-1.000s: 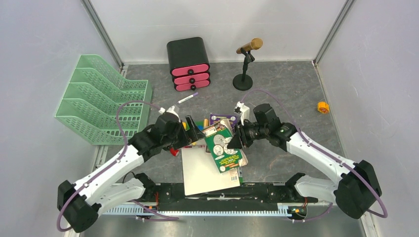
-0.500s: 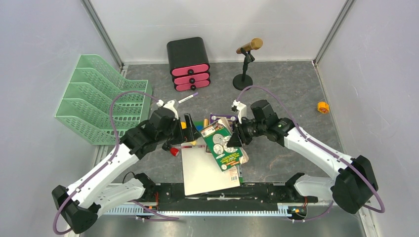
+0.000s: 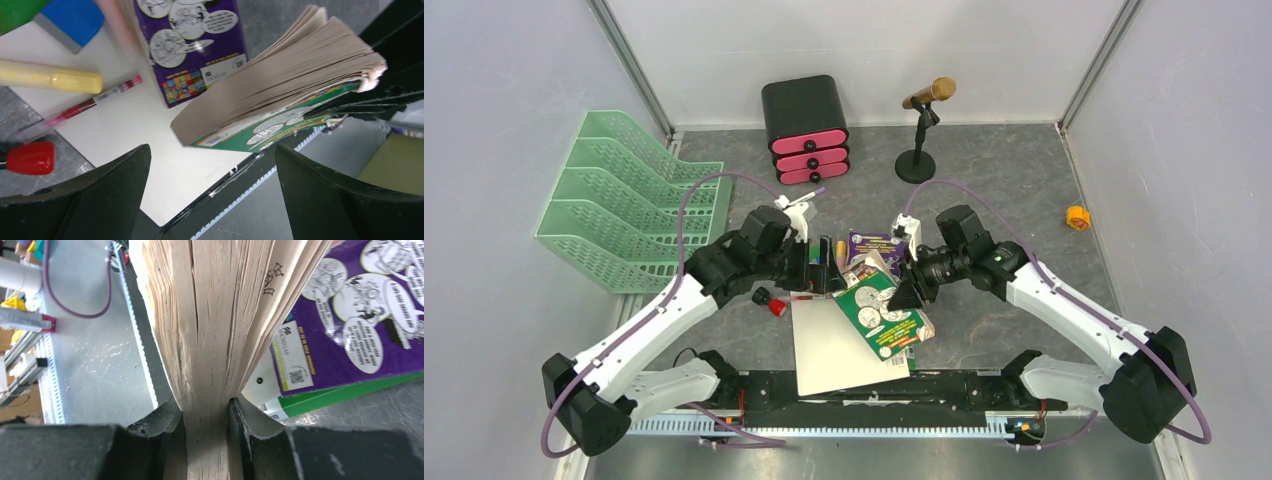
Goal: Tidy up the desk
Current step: Place the book in the storage box.
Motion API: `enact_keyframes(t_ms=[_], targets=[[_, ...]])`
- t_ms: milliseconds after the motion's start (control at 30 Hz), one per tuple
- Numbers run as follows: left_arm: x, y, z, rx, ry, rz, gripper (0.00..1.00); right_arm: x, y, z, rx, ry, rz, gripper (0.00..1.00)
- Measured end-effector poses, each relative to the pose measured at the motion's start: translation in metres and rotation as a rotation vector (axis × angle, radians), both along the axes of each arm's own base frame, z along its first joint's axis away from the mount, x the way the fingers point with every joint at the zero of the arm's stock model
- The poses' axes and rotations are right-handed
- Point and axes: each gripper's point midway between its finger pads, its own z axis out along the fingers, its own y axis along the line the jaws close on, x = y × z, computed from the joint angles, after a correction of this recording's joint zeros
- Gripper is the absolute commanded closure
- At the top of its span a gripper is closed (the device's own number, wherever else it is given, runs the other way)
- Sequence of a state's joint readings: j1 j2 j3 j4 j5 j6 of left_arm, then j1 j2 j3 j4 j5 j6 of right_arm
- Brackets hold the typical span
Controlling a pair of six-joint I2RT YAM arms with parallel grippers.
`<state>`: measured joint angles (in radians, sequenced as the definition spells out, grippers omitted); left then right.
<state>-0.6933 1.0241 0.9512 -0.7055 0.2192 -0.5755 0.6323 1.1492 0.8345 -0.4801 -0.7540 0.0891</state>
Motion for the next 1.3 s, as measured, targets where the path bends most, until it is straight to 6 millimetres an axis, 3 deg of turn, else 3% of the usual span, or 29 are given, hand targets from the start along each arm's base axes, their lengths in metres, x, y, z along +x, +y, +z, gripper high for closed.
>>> enact_keyframes(t_ms=[300, 733, 933, 1300], targets=[[-0.015, -0.019, 0.011, -0.070, -0.005, -0.188, 0.08, -0.017, 0.002, 0.004, 0.043, 0.039, 0.096, 1.00], [-0.031, -0.019, -0.027, 0.011, 0.194, -0.246, 0.12, -0.013, 0.006, 0.018, 0.063, 0.023, 0.102, 1.00], [-0.035, -0.031, -0.007, -0.104, 0.137, -0.301, 0.14, -0.013, 0.009, 0.023, 0.088, 0.023, 0.108, 1.00], [-0.051, -0.042, 0.020, -0.253, 0.111, -0.414, 0.33, -0.020, 0.013, 0.040, 0.175, 0.008, 0.132, 1.00]])
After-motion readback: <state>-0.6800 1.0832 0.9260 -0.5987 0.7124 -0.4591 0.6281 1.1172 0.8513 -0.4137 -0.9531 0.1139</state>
